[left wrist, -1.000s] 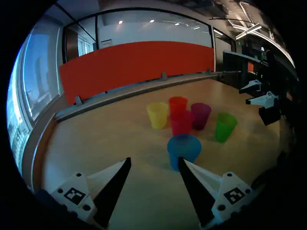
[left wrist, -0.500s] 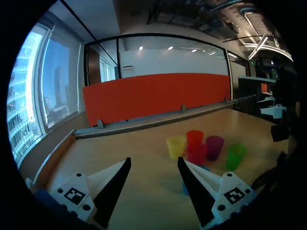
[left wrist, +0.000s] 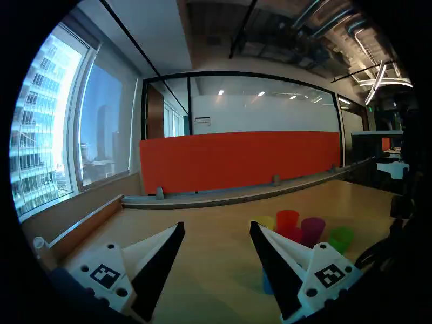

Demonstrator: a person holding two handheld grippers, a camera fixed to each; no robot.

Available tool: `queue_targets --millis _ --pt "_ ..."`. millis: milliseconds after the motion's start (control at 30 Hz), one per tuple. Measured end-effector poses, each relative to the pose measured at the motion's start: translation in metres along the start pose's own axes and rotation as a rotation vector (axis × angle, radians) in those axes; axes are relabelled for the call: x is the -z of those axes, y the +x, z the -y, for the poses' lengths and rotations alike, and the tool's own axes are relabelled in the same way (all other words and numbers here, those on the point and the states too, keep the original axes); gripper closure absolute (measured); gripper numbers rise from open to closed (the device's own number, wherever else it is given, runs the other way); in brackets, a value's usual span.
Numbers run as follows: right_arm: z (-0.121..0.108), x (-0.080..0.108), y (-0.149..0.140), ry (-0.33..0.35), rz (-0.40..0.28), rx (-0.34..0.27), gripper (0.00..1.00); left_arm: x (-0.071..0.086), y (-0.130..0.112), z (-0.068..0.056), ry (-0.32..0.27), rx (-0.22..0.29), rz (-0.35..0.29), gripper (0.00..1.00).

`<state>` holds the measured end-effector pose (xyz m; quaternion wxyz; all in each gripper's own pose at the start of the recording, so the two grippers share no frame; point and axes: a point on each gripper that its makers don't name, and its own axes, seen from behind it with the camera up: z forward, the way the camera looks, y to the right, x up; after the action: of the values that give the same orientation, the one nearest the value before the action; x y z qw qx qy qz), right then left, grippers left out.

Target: Pour water

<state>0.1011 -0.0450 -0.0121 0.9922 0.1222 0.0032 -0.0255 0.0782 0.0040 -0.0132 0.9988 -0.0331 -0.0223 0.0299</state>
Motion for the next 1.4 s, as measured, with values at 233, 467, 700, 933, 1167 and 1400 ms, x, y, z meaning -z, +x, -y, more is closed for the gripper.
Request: queue_targets --millis 233,467,700,933,1167,1400 --pt "-0.012 0.005 0.002 -0.084 -0.033 -0.025 0.01 0.004 0.007 0.003 0.037 0.046 -0.034 0.10" --pt "-0.025 0.011 0.003 -0.141 -0.054 -0.055 0.01 0.004 0.009 0.003 0.059 0.047 -0.049 0.10" --pt "-0.033 0.016 0.002 -0.174 -0.079 -0.096 0.01 0.002 0.007 0.004 0.086 0.025 -0.064 0.10" --pt "-0.034 0.017 0.000 -0.191 -0.084 -0.098 0.01 0.000 0.006 0.004 0.098 0.023 -0.092 0.10" --pt "-0.035 0.022 -0.004 -0.205 -0.073 -0.096 0.01 -0.001 -0.003 0.009 0.128 -0.009 -0.100 0.10" --pt "-0.034 0.026 -0.005 -0.212 -0.058 -0.087 0.01 -0.001 -0.015 0.013 0.145 -0.029 -0.106 0.11"
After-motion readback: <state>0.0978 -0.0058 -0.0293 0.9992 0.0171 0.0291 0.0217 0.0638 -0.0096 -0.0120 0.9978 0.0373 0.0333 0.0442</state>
